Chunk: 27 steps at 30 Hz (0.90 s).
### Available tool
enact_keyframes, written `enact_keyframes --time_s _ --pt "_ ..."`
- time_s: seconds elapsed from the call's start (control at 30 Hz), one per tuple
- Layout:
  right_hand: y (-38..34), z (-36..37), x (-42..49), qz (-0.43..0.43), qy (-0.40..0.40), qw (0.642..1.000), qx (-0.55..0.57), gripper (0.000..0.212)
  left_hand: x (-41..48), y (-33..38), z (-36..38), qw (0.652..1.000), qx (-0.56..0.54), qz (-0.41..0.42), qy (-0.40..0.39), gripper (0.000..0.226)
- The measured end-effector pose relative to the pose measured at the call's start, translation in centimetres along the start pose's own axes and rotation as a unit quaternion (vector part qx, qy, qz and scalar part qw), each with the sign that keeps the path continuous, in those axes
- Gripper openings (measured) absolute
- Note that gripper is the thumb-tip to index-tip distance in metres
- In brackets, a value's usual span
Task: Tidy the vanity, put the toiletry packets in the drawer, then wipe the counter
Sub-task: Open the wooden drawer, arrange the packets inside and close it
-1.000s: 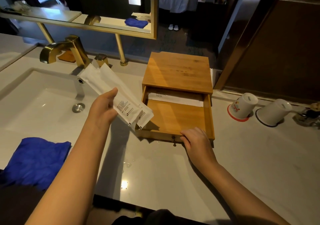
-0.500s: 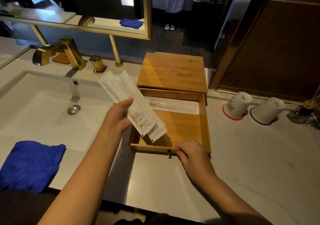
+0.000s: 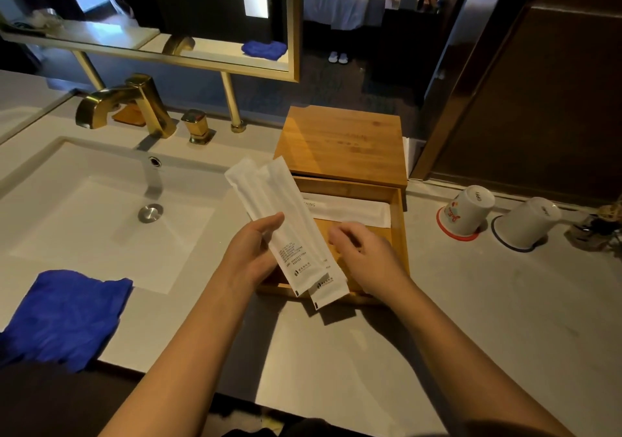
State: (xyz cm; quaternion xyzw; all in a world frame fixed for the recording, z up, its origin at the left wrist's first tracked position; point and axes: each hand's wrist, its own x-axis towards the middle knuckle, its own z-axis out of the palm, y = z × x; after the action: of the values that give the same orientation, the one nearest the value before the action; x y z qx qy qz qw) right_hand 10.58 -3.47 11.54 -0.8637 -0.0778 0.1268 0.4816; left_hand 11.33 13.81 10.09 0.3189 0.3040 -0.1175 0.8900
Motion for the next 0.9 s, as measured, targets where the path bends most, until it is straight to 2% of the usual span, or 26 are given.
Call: enact_keyframes --time_s 0.1,0.27,0.37,0.53,0.63,0.73,0.9 --pt "-0.8 0.9 1.5 0.008 0.001 1.0 0.003 0.022 -0.1 -0.7 0.1 1.0 -0.001 -0.018 -0.005 0.038" --pt "-0.1 0.5 3.0 0.032 -0.009 0.999 0.015 0.004 -0.2 -0.5 -0.3 1.0 -0.004 -0.028 -0.013 0.047" --pt "0.2 0.2 3.4 0.027 0.008 1.0 0.0 0.008 -0.2 -0.2 -0.5 1.0 -0.005 -0.017 -0.002 0.046" --pt "0.2 -2.4 4.5 0.03 0.067 0.997 -0.004 0.003 0.0 0.9 -1.2 0.998 -0.031 0.005 0.049 0.039" --pt "0.6 -4.1 5.8 0.02 0.084 0.993 -0.077 0.012 -0.3 1.7 -1.5 0.998 -0.015 0.026 0.055 0.039" --pt "1.1 -4.8 7.0 0.02 0.05 0.989 -0.14 0.016 -0.6 2.3 -1.8 0.998 -0.017 0.035 0.045 0.034" --pt "1.4 -4.8 8.1 0.019 -0.024 0.987 -0.16 0.015 -0.1 2.8 -2.3 0.994 -0.079 0.051 0.051 0.036"
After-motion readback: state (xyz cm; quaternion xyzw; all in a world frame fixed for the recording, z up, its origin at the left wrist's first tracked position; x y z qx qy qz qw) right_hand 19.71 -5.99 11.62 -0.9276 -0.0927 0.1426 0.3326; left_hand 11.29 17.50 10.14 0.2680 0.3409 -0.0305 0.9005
